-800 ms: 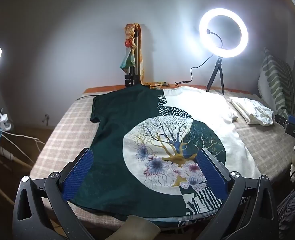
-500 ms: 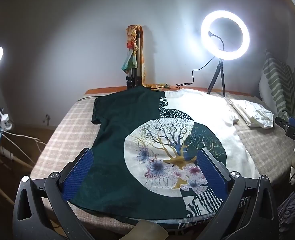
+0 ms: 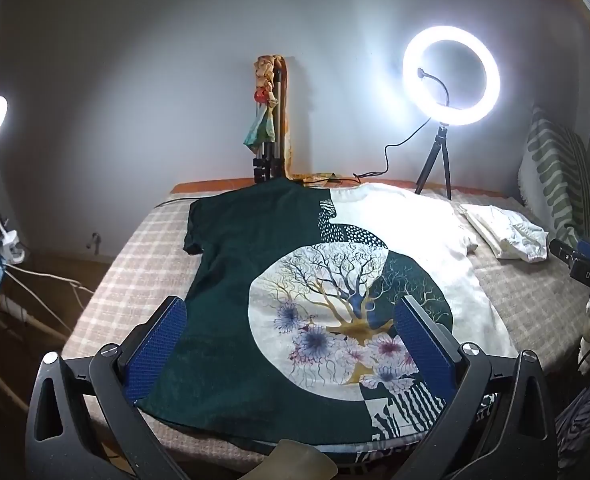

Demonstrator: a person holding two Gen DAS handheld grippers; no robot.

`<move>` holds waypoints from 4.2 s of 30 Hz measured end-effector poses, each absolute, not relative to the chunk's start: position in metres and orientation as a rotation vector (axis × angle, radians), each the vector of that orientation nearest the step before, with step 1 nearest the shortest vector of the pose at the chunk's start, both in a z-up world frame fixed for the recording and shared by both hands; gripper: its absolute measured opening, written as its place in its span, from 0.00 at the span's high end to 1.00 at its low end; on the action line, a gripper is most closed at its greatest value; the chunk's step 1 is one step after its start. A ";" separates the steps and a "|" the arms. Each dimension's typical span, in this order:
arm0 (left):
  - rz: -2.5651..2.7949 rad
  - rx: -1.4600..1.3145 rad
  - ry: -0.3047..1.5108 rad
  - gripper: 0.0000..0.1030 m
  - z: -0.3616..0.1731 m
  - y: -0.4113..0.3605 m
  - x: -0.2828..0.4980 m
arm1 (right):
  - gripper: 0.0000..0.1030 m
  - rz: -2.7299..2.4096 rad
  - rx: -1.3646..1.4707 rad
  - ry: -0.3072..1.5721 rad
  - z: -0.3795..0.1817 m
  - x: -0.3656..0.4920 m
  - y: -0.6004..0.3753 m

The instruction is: Fold small clothes

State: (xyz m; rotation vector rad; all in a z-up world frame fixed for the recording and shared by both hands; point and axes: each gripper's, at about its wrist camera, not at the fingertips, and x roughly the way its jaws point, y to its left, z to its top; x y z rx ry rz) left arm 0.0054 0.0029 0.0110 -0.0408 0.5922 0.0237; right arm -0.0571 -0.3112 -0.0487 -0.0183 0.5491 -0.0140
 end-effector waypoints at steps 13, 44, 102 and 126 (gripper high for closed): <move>0.026 -0.040 0.582 0.00 0.012 0.002 0.003 | 0.00 -0.018 -0.018 0.547 -0.047 -0.056 -0.312; 0.031 -0.036 0.572 0.00 0.009 0.003 0.002 | 0.00 -0.020 -0.017 0.545 -0.047 -0.056 -0.312; 0.043 -0.334 0.851 0.32 -0.070 0.134 0.019 | 0.04 0.383 -0.164 0.519 -0.001 0.008 -0.152; 0.050 -0.372 1.002 0.69 -0.117 0.162 0.040 | 0.18 0.733 -0.183 0.840 -0.036 0.155 0.113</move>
